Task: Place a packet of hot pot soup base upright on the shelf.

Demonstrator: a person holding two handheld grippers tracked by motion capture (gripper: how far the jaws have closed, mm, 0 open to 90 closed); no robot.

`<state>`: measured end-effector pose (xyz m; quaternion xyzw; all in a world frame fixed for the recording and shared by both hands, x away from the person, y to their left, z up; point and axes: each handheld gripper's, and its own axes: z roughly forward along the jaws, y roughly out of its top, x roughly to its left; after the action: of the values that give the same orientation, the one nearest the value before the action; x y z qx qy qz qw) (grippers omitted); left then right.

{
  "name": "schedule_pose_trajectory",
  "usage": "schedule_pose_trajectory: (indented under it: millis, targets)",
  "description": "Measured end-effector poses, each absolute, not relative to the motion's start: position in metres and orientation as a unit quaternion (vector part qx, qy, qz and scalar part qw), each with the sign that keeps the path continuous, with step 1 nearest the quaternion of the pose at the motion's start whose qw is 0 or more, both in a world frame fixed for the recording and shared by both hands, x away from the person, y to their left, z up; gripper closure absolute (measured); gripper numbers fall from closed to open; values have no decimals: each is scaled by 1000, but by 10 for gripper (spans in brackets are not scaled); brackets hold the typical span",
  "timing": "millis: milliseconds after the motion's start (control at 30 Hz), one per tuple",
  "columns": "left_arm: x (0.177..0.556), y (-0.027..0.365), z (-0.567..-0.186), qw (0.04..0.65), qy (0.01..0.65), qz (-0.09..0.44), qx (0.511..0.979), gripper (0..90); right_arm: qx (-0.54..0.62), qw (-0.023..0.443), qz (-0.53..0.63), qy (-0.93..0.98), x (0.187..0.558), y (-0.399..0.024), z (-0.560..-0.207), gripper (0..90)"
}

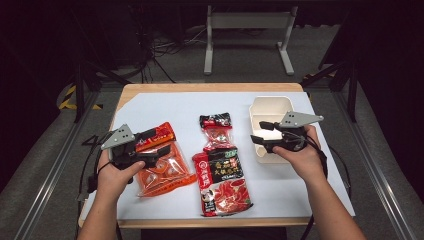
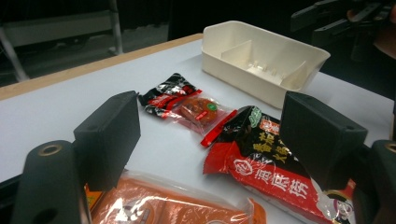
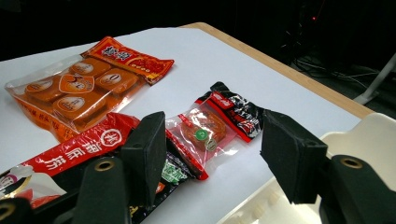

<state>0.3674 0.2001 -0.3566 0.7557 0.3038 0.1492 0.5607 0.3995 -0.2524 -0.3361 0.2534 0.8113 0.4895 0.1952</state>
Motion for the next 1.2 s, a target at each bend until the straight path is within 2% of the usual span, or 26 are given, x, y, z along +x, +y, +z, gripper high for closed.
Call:
schedule_pose_trajectory:
  millis: [467, 667, 1033, 1167, 1200]
  targets:
    - [369, 169, -357, 540, 298, 146, 773, 129, 249, 194, 488, 814, 399, -250, -338, 435]
    - [375, 149, -366, 537, 305, 123, 777, 150, 236, 195, 502, 809, 395, -249, -338, 468]
    - [390, 123, -382, 517, 303, 111, 793, 163, 259, 191, 484, 814, 383, -258, -338, 443]
    - [395, 118, -389, 512, 305, 106, 796, 184, 268, 191, 487, 809, 380, -263, -338, 461]
    - [398, 115, -395, 509, 304, 94, 800, 212, 269, 190, 488, 809, 379, -264, -337, 462]
